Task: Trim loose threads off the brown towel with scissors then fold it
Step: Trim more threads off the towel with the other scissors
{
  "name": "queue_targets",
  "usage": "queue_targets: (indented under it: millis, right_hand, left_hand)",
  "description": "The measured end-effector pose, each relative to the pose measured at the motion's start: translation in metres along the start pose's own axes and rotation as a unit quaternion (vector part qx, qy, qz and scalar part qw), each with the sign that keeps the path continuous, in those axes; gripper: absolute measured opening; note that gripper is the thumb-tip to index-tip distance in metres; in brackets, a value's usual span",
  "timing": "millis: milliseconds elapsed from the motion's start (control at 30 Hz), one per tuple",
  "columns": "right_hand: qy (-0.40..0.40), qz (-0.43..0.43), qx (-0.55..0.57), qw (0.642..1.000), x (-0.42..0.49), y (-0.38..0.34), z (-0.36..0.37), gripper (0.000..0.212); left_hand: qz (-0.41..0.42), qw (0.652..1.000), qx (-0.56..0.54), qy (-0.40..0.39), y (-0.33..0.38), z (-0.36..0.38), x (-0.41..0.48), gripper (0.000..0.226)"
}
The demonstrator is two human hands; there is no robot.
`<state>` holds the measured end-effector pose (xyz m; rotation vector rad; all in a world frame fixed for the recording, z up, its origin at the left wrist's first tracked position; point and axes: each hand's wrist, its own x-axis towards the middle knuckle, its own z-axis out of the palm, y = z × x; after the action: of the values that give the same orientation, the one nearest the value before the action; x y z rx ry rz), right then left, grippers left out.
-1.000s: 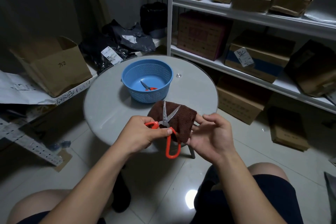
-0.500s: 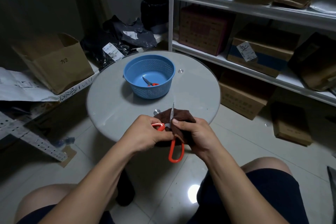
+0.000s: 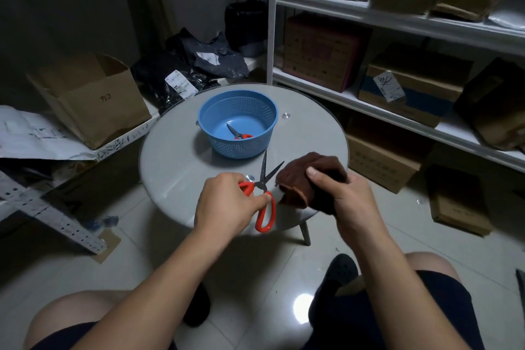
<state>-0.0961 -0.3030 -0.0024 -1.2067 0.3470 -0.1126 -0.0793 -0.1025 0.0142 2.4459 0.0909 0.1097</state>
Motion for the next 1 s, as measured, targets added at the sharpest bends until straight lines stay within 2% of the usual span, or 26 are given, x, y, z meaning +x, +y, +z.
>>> queue_targets:
  millis: [67, 167, 267, 333, 433, 533, 600, 633, 733, 800, 833, 933, 1000]
  right_hand:
    - [-0.024, 0.012, -0.013, 1.000, -0.013, 0.012, 0.012, 0.019]
    - [-0.035, -0.001, -0.042, 0.999, -0.020, 0.028, 0.031, 0.024]
    - [-0.025, -0.001, -0.031, 0.999, -0.017, 0.031, 0.039, 0.028]
    - [-0.027, 0.013, 0.003, 1.000, -0.015, 0.032, 0.041, 0.028]
    - [-0.028, 0.043, 0.070, 0.996, -0.012, 0.033, 0.044, 0.029]
    - [-0.014, 0.053, 0.072, 0.996, -0.006, 0.035, 0.041, 0.024]
    - [-0.002, 0.052, 0.077, 0.996, -0.003, 0.037, 0.036, 0.027]
    - [0.001, 0.055, 0.085, 0.995, -0.002, 0.037, 0.033, 0.030]
    - [-0.002, 0.062, 0.106, 0.992, 0.000, 0.037, 0.027, 0.039]
    - [-0.010, 0.064, 0.108, 0.992, 0.000, 0.037, 0.027, 0.039]
    - [-0.014, 0.065, 0.106, 0.992, 0.000, 0.037, 0.028, 0.039]
    - [-0.015, 0.072, 0.098, 0.993, 0.001, 0.038, 0.029, 0.043]
    - [-0.008, 0.074, 0.101, 0.992, 0.003, 0.040, 0.028, 0.044]
  left_hand:
    - [0.027, 0.998, 0.047, 0.037, 0.003, 0.006, -0.005, 0.043]
    - [0.115, 0.980, 0.152, 0.060, 0.003, 0.016, -0.013, 0.011]
    - [0.206, 0.960, 0.182, 0.045, -0.002, 0.027, -0.023, 0.032]
    - [0.255, 0.946, 0.188, 0.071, -0.007, 0.036, -0.029, 0.041]
    - [0.291, 0.926, 0.215, 0.106, -0.013, 0.045, -0.034, 0.040]
    - [0.312, 0.921, 0.223, 0.065, -0.015, 0.045, -0.042, 0.047]
    - [0.312, 0.928, 0.203, 0.007, -0.012, 0.037, -0.045, 0.057]
    - [0.308, 0.934, 0.184, -0.008, -0.011, 0.031, -0.045, 0.054]
    - [0.261, 0.959, 0.094, 0.049, -0.009, 0.018, -0.037, 0.038]
    - [0.184, 0.976, 0.065, 0.093, -0.010, 0.019, -0.025, 0.038]
    - [0.142, 0.985, 0.053, 0.084, -0.009, 0.020, -0.017, 0.038]
    - [0.039, 0.998, -0.029, -0.026, -0.009, 0.024, 0.001, 0.040]
    - [0.046, 0.997, -0.038, -0.057, -0.009, 0.026, 0.001, 0.047]
